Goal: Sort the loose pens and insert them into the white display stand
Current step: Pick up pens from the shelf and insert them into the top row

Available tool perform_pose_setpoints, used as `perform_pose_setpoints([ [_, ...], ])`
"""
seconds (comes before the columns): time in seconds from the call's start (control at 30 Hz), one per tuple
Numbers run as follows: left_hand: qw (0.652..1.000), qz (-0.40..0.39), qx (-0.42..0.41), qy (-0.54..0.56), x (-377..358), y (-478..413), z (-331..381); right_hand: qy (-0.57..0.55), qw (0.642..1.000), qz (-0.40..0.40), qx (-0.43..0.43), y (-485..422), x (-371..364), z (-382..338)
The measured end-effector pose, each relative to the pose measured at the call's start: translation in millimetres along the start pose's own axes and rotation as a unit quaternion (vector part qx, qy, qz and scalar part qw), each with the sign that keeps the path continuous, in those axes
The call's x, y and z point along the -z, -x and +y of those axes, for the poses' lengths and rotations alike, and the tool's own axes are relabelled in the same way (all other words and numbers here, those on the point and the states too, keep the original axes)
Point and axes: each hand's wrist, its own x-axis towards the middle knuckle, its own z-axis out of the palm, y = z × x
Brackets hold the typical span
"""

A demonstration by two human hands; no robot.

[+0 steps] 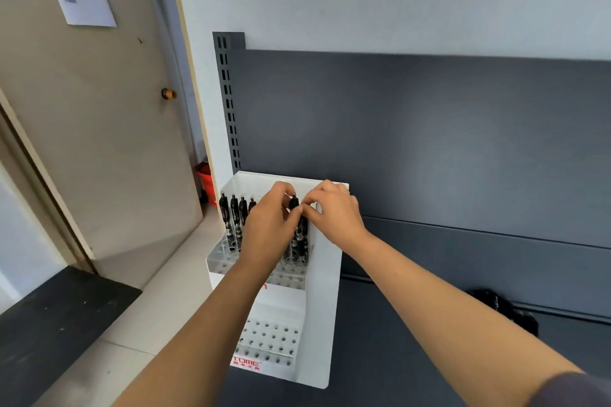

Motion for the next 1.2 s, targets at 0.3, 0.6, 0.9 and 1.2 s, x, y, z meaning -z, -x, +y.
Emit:
perform_pose_setpoints([
  [0.3,0.995,-0.074,-0.026,-0.067,-11.6,8.6,-4.5,-0.015,1.000,-0.004,-0.014,1.4,2.4,1.7],
  [0.6,0.993,-0.100,-0.021,-0.063,-1.3,-1.3,-4.9,-0.030,0.999,-0.043,-0.009,-3.8,6.5,3.2],
  [0.9,0.989,-0.084,0.027,-0.119,-6.6,-4.4,5.7,-0.108,0.991,-0.080,-0.008,-2.7,17.0,8.6],
  [1.2,0.979,-0.002,-0.099,-0.179,-33.7,-11.2,57.9,-0.080,0.996,-0.005,-0.040,30.2,53.8,73.2],
])
